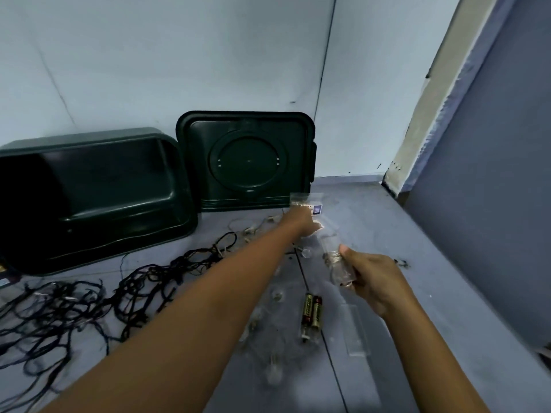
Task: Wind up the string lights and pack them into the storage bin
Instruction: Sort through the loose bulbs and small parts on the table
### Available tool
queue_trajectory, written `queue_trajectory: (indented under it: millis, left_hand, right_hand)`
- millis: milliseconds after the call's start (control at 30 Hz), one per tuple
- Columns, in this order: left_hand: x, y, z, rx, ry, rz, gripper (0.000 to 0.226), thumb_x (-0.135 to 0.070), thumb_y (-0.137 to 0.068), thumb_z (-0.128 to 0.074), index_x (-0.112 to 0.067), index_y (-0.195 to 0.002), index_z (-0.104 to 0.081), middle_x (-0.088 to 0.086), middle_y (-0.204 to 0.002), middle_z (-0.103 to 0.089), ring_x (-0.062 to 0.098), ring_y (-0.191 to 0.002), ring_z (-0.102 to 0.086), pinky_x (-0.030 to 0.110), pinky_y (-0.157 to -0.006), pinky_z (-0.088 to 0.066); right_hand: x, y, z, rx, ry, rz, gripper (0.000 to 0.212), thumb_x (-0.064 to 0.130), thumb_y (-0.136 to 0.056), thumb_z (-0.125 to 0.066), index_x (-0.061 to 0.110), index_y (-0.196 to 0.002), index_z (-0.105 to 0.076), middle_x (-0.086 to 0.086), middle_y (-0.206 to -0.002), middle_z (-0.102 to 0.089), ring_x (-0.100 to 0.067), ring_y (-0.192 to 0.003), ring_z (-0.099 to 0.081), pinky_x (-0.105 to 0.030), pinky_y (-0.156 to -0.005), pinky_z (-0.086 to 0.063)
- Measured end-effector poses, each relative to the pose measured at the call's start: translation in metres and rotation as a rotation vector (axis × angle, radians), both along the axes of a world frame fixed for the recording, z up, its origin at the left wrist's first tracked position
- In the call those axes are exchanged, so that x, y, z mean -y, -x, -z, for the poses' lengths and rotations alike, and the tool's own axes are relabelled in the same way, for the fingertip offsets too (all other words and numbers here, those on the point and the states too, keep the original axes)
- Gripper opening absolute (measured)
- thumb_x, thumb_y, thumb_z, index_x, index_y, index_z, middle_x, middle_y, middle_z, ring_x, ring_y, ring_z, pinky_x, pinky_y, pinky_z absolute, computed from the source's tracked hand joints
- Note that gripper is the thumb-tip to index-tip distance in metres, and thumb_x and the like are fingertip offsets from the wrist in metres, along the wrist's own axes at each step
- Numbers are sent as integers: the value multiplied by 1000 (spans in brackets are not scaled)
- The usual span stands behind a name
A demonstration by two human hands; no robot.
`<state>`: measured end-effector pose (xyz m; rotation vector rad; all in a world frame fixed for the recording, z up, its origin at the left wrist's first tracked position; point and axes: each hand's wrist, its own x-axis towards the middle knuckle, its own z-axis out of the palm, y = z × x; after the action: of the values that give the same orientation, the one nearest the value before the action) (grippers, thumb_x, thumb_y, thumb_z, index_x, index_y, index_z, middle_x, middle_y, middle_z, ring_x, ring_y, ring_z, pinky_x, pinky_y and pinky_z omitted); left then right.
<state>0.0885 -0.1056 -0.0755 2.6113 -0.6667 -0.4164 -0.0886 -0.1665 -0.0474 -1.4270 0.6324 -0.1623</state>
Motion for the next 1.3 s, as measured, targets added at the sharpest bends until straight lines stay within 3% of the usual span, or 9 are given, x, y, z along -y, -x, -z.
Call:
queue_trajectory:
  millis: [233,300,367,400,500,667,833,1000,1300]
  left_hand:
    - [8,-6,6,4,6,11,36,-30,-83,-64,-4,-108,-59,15,-116,-60,28,-103,-57,24,-69,-38]
    - [7,-6,3,-109,93,-17,22,-28,-80,-68,-9,-88,-63,7,-91,-66,24,-81,-59,21,-55,-39]
    - [5,-3,-3,-298,269,-77,24,-24,-81,-71,-11,-68,-55,-1,-59,-60,17,-59,-53,19,-46,-40]
    - [3,1,-9,-404,370,-105,26,-20,-82,-70,-10,-67,-52,0,-54,-58,15,-54,-51,20,-46,-44]
    - [-15,20,-28,-611,632,-132,19,-13,-86,-65,-7,-75,-51,8,-67,-57,16,-57,-56,23,-53,-53]
    - [-75,71,-39,-709,880,-145,11,-16,-91,-58,-10,-96,-51,11,-86,-62,19,-66,-63,28,-64,-58]
    - [-132,129,-31,-697,1079,-324,19,-14,-91,-56,-6,-108,-52,10,-85,-60,17,-64,-60,26,-55,-57]
    - [-172,164,-26,-624,1231,-493,5,-12,-91,-55,-11,-95,-56,7,-78,-65,12,-57,-65,25,-53,-55]
    - [-194,184,-22,-536,1296,-527,15,-14,-93,-52,-11,-107,-54,6,-88,-68,12,-66,-69,24,-56,-54]
  right_hand:
    - [10,0,11,-11,21,8,22,20,-85,-65,4,-70,-66,-12,-67,-65,-22,-65,-61,-34,-67,-50]
    - [10,1,11,-1,12,29,23,20,-85,-64,2,-72,-67,-14,-69,-65,-23,-64,-62,-33,-64,-51]
    - [11,1,10,18,-39,59,22,18,-86,-63,-1,-76,-66,-12,-67,-68,-21,-60,-64,-28,-58,-54]
    - [12,1,7,30,-79,83,21,18,-87,-62,0,-77,-66,-9,-63,-69,-18,-56,-66,-25,-53,-54]
    - [16,3,-3,66,-172,154,18,18,-87,-63,3,-76,-63,-5,-59,-69,-13,-50,-66,-23,-45,-53]
    - [-2,9,-17,143,-204,158,17,17,-86,-63,2,-77,-63,-5,-58,-69,-14,-52,-67,-25,-48,-56]
    - [-46,18,-6,125,-116,89,22,20,-85,-65,3,-71,-65,-9,-65,-71,-20,-60,-69,-28,-51,-55]
    - [-87,27,5,117,-23,8,21,23,-84,-66,4,-76,-68,-17,-80,-70,-29,-76,-69,-37,-64,-59]
    - [-129,29,8,167,177,-14,20,33,-84,-65,16,-74,-70,-9,-77,-70,-27,-78,-68,-45,-69,-59]
